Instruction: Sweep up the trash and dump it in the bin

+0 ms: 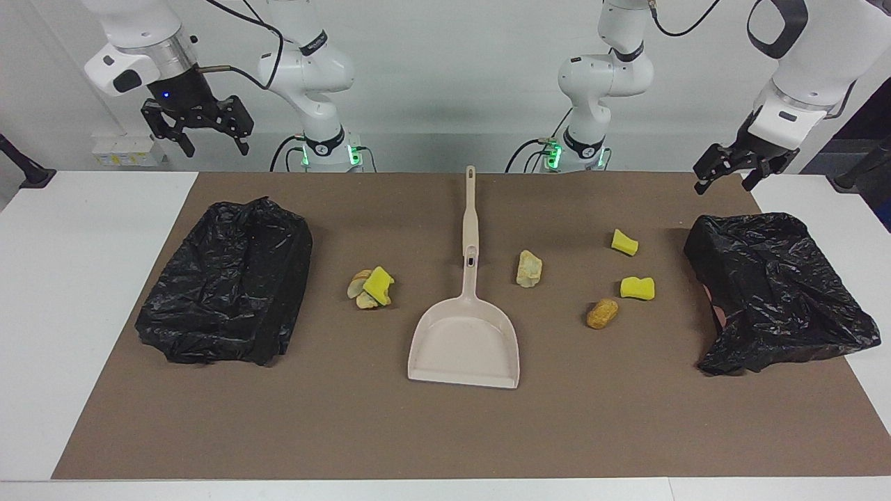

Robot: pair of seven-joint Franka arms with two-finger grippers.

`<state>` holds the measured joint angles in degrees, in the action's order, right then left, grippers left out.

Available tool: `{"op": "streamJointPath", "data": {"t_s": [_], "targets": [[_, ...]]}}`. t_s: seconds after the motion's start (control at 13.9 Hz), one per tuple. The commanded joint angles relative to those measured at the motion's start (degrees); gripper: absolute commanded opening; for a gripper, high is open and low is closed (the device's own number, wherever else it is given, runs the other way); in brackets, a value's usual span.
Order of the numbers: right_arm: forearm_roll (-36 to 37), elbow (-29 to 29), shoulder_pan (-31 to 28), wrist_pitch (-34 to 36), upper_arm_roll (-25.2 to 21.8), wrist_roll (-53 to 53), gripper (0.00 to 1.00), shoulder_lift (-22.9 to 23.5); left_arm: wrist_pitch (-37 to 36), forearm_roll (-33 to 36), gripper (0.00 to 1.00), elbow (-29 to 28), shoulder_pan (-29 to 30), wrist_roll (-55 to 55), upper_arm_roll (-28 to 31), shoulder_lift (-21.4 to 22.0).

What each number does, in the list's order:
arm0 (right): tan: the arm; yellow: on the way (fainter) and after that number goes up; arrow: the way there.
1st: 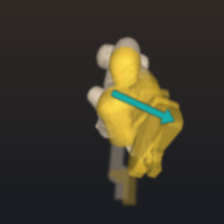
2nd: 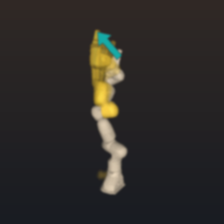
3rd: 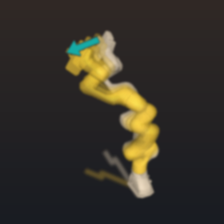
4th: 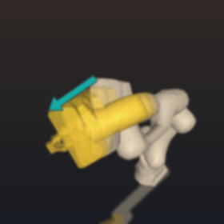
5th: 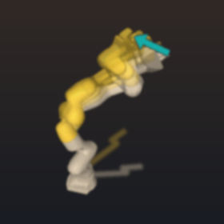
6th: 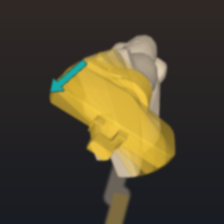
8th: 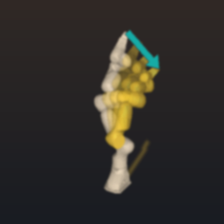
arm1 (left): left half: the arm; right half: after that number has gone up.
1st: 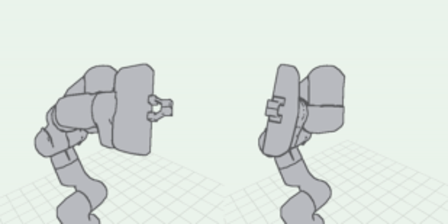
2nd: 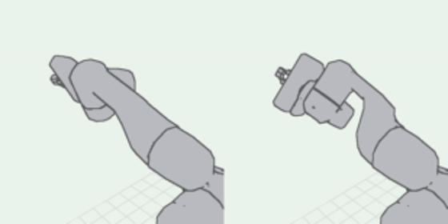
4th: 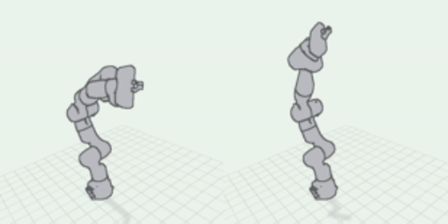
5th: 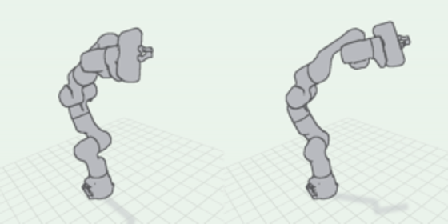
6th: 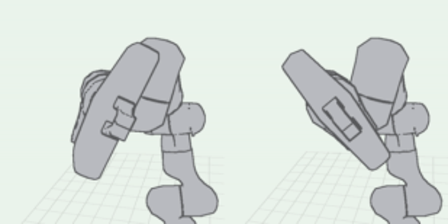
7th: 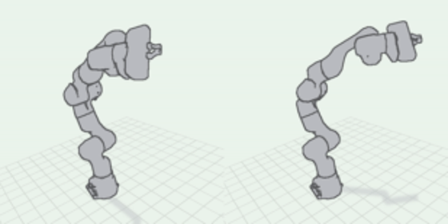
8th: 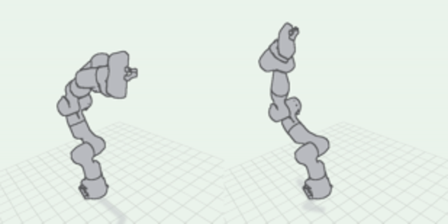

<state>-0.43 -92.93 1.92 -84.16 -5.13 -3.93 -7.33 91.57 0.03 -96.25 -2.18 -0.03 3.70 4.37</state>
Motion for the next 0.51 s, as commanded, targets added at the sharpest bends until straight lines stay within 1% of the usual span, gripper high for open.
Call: {"op": "streamJointPath", "data": {"t_s": [0.0, 0.14, 0.43], "targets": [[0.87, -1.11, -0.17, -1.09, 0.12, -1.17, 1.0, -0.93, -0.16, 0.33, 1.0, -0.33, 0.16, 2.12, 0.16, 1.51], [0.87, -1.2, -0.17, -1.09, 0.12, -1.17, 1.0, -1.01, 0.36, 0.41, 1.0, 0.36, -0.53, 3.37, 0.25, 1.25], [0.87, -1.2, -0.17, -1.09, 0.12, -1.17, 1.0, -1.01, 0.1, 0.5, 1.0, -0.07, -0.8, 3.63, -0.54, 1.6]]}}
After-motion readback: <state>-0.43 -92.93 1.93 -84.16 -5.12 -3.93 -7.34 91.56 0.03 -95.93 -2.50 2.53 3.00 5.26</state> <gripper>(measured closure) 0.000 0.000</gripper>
